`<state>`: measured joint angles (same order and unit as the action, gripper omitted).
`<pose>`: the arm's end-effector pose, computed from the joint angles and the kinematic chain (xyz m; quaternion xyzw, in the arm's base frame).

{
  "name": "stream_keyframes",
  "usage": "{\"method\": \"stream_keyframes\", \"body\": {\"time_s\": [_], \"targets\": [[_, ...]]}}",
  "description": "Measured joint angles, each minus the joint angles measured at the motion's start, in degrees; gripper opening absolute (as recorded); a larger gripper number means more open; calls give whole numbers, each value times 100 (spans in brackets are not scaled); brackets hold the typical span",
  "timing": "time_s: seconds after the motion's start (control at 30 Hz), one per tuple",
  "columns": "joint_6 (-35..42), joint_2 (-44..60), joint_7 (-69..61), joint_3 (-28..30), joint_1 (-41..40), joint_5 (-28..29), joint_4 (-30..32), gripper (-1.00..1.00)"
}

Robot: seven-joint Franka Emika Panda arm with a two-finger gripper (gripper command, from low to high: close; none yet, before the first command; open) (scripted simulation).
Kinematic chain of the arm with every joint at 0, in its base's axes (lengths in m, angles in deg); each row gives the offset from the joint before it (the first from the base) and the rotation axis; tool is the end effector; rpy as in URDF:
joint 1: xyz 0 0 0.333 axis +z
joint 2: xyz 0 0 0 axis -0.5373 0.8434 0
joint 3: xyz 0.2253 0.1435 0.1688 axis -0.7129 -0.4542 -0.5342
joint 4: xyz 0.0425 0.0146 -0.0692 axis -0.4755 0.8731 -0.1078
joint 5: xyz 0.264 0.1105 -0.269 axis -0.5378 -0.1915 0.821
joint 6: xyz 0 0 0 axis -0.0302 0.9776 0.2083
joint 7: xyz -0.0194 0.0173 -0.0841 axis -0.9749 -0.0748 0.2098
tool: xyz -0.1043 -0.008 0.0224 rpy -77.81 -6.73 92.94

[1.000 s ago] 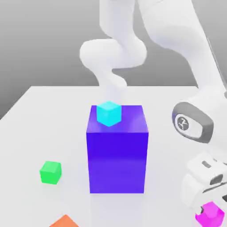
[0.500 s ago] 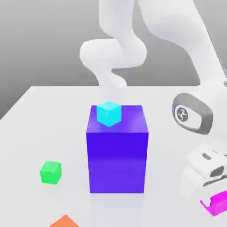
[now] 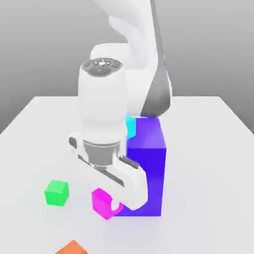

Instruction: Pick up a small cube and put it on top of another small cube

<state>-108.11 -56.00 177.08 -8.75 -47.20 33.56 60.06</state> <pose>0.4370 -0.1025 0.2529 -0.6110 0.7912 -0.0223 0.0121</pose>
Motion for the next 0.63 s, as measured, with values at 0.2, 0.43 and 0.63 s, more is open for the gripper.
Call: {"method": "stream_keyframes", "body": {"time_s": [0.2, 0.43, 0.63], "targets": [[-115, -684, 1655, 399, -1003, 156, 734, -100], [-760, -204, 2350, 634, -1357, -63, 1226, -100], [-1282, 345, 2221, 546, -1381, -253, 1211, 100]]}}
